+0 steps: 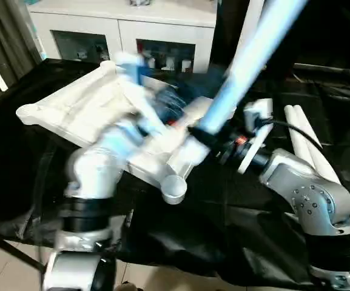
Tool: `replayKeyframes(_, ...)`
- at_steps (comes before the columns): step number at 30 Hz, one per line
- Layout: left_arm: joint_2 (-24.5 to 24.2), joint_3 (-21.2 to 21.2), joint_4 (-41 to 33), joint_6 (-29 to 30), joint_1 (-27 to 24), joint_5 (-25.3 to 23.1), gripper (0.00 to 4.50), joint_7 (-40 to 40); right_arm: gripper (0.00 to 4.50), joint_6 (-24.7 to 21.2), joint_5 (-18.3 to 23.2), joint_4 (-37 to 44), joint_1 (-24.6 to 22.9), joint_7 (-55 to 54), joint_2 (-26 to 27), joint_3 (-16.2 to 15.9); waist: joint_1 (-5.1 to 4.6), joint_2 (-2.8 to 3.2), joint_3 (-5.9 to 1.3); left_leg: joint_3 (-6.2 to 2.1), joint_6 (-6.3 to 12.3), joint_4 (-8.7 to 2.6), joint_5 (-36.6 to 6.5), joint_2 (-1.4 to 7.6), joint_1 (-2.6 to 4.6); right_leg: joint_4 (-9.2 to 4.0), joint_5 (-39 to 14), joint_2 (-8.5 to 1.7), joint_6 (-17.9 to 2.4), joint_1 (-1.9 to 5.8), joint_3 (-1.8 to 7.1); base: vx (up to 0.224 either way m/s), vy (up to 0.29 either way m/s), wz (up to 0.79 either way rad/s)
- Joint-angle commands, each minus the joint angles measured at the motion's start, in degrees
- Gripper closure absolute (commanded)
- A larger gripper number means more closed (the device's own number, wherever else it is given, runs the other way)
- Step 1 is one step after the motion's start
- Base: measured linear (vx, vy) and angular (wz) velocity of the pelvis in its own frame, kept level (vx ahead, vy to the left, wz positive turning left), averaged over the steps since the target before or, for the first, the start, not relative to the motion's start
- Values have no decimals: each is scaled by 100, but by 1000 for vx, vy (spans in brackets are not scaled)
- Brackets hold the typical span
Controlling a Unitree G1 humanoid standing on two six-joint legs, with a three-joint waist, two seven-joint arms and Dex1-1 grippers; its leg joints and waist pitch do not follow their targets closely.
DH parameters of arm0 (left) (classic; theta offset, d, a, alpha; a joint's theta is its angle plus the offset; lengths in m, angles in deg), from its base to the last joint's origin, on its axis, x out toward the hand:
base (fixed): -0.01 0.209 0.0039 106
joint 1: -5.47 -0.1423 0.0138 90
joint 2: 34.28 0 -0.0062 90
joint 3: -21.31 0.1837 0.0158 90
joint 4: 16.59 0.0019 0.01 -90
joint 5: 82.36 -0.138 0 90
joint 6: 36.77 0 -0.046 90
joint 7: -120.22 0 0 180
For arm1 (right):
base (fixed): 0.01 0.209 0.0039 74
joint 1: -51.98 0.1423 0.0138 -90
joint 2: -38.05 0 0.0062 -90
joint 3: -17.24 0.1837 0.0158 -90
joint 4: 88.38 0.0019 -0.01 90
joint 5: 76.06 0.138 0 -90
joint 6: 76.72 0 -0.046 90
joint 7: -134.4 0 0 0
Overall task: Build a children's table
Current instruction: Pick table leg
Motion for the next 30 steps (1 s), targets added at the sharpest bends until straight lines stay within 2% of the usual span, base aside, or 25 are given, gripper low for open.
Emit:
replayKeyframes(1,-309,-13,4,-44,-16,-243,142,243,257,310,-345,-116,5,-292,5,112,7,2,-427,-12,-29,-350,-589,68,42,-431,-1154,-363,-655,325,254,0,0,0)
replayKeyframes(3,-491,91,-3,-144,-58,-449,142,377,257,419,-516,-186,1,-399,-30,101,-6,-9,-428,-19,-63,-364,-575,73,52,-422,-1043,-355,-656,320,255,0,0,0)
replayKeyframes(5,-1063,624,139,-424,-130,-1234,142,641,257,492,-767,-320,-3,-574,-110,73,-6,38,-419,-28,-89,-374,-617,78,67,-435,-1008,-354,-650,309,258,0,0,0)
replayKeyframes(6,-1651,1382,354,-1001,-232,-2163,142,987,257,564,-973,-357,-30,-680,-197,18,-20,50,-420,-35,-99,-385,-693,67,85,-434,-1096,-336,-549,307,261,0,0,0)
replayKeyframes(7,-1996,1872,572,-1401,-266,-2726,142,1164,257,560,-963,-351,-43,-738,-197,49,-24,34,-410,-42,-84,-402,-711,62,82,-460,-1192,-332,-382,313,273,0,0,0)
replayKeyframes(8,-2067,1967,629,-1484,-271,-2835,142,1210,257,563,-964,-350,-46,-745,-198,52,-32,51,-409,-34,-122,-408,-743,78,98,-436,-1189,-335,-364,300,282,0,0,0)
replayKeyframes(9,-2487,2532,987,-1981,-296,-3480,142,1489,257,584,-960,-339,-60,-779,-200,77,-31,61,-420,-36,-175,-404,-712,70,91,-428,-1083,-347,-395,313,281,0,0,0)
replayKeyframes(10,-2694,2794,1249,-2184,-282,-3775,125,1671,257,585,-973,-329,-69,-784,-213,82,-46,67,-427,-31,-209,-409,-731,79,91,-402,-1013,-356,-431,316,291,0,0,0)
replayKeyframes(11,-2923,3048,1601,-2307,-237,-4058,125,1851,257,571,-968,-301,-79,-768,-236,97,-32,125,-437,-44,-234,-408,-725,79,106,-393,-948,-362,-470,304,289,0,0,0)
replayKeyframes(12,-2923,3048,1601,-2307,-237,-4058,116,1851,257,571,-968,-301,-79,-768,-236,97,-51,92,-434,-29,-254,-408,-763,72,102,-381,-831,-352,-525,311,294,0,0,0)
replayKeyframes(15,-3225,3360,2124,-2429,-128,-4463,93,2167,257,600,-1005,-302,-86,-765,-260,120,-54,108,-436,-29,-309,-410,-837,86,105,-352,-661,-380,-781,316,292,0,0,0)
replayKeyframes(16,-3247,3380,2175,-2468,-116,-4518,80,2182,257,612,-1010,-304,-87,-752,-265,117,-49,79,-428,-23,-294,-414,-889,86,111,-361,-731,-386,-839,317,293,0,0,0)
replayKeyframes(17,-3275,3406,2237,-2516,-101,-4585,80,2199,257,626,-1015,-307,-88,-736,-271,113,-44,92,-423,-28,-290,-416,-922,89,108,-365,-780,-392,-861,314,295,0,0,0)
replayKeyframes(18,-3309,3432,2405,-2619,-41,-4716,72,2118,257,599,-998,-299,-88,-729,-268,117,-44,132,-418,-24,-308,-414,-998,92,118,-366,-851,-404,-903,303,298,0,0,0)
replayKeyframes(21,-3306,3645,3197,-3240,207,-5091,56,2007,257,638,-1069,-297,-118,-764,-270,74,-30,126,-414,-32,-316,-421,-1149,82,127,-410,-1028,-395,-847,308,298,0,0,0)
replayKeyframes(24,-2987,3725,3868,-3587,442,-5300,53,1713,257,612,-1038,-201,-158,-745,-277,41,-39,146,-416,-27,-334,-413,-1154,83,127,-415,-930,-392,-880,304,298,0,0,0)
replayKeyframes(26,-2784,3627,4072,-3674,510,-5213,53,1620,257,604,-1041,-157,-176,-722,-292,27,-14,122,-437,-33,-317,-403,-1074,91,114,-384,-781,-414,-939,336,304,0,0,0)
replayKeyframes(27,-2683,3606,4233,-3840,565,-5284,53,1484,257,590,-1045,-123,-194,-725,-286,34,-8,150,-443,-39,-293,-398,-1002,88,96,-372,-684,-422,-990,345,302,0,0,0)
replayKeyframes(28,-2651,3601,4289,-3902,585,-5315,53,1432,257,584,-1046,-110,-200,-727,-283,37,-16,122,-451,-32,-264,-388,-965,90,89,-371,-560,-417,-1024,355,304,0,0,0)
replayKeyframes(29,-2587,3573,4357,-3921,614,-5289,53,1457,257,572,-1046,-96,-208,-715,-292,39,-12,119,-454,-35,-255,-388,-948,93,91,-362,-520,-422,-1043,356,305,0,0,0)
replayKeyframes(30,-2465,3480,4475,-4047,648,-5163,82,1529,257,562,-1036,-80,-221,-698,-296,44,-5,106,-448,-38,-229,-394,-926,92,83,-356,-532,-423,-1052,359,300,0,0,0)
